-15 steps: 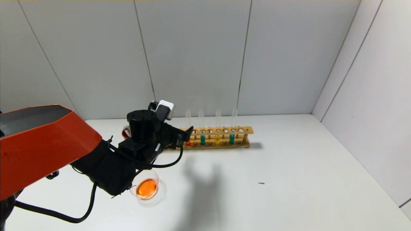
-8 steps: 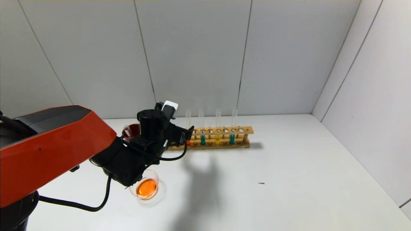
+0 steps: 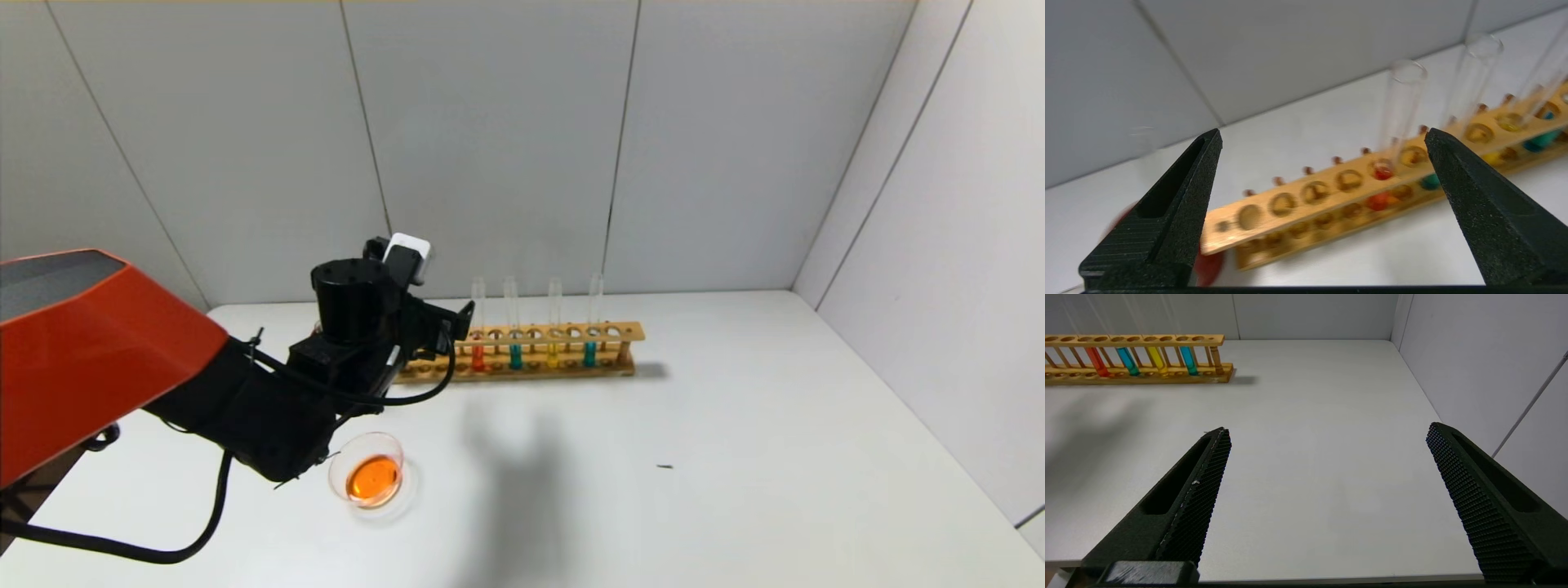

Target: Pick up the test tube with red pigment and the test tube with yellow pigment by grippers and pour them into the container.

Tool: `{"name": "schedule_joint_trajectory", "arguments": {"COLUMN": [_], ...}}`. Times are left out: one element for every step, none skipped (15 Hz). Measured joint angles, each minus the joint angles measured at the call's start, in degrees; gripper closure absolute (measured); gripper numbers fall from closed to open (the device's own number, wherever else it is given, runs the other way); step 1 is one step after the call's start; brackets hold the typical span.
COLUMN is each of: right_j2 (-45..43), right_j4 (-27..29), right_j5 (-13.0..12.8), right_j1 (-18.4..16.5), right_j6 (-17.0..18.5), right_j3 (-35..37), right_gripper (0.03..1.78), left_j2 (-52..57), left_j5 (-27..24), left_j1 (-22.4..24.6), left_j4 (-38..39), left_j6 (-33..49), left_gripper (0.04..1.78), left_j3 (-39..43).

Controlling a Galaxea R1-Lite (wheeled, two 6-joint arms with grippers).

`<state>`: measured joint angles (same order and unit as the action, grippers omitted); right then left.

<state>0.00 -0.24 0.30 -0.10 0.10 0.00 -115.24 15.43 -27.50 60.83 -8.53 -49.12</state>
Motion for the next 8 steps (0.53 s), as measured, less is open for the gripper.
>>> {"name": "schedule_joint_trajectory", "arguments": {"right_j2": [0.0,0.0,0.0,0.0,0.0,0.0,0.0,0.0], "right_j4": [0.0,0.0,0.0,0.0,0.0,0.0,0.0,0.0], "right_j5": [0.0,0.0,0.0,0.0,0.0,0.0,0.0,0.0], "right_j1": [0.0,0.0,0.0,0.0,0.0,0.0,0.0,0.0], "right_j6": [0.0,0.0,0.0,0.0,0.0,0.0,0.0,0.0], "right_j3": [0.0,0.0,0.0,0.0,0.0,0.0,0.0,0.0], "right_gripper": [0.06,0.06,0.06,0.06,0.06,0.06,0.06,0.06], "left_j2": [2.9,5.9,9.3,13.3,17.2,21.4,26.2,30.8], "left_j5": [2.2,4.4,6.5,8.5,10.2,11.6,12.9,13.8], "left_j1": [0.0,0.0,-0.1,-0.3,-0.4,-0.5,-0.6,-0.6], "left_j4": [-0.2,-0.3,-0.3,-0.4,-0.4,-0.7,-1.2,-2.0], "left_j6": [-1.3,-2.6,-3.7,-4.9,-5.7,-6.4,-6.8,-7.0], "left_gripper": [0.08,0.08,0.08,0.08,0.08,0.08,0.08,0.08], "left_j3": [1.4,2.9,4.8,7.3,9.9,12.7,16.2,19.5]}}
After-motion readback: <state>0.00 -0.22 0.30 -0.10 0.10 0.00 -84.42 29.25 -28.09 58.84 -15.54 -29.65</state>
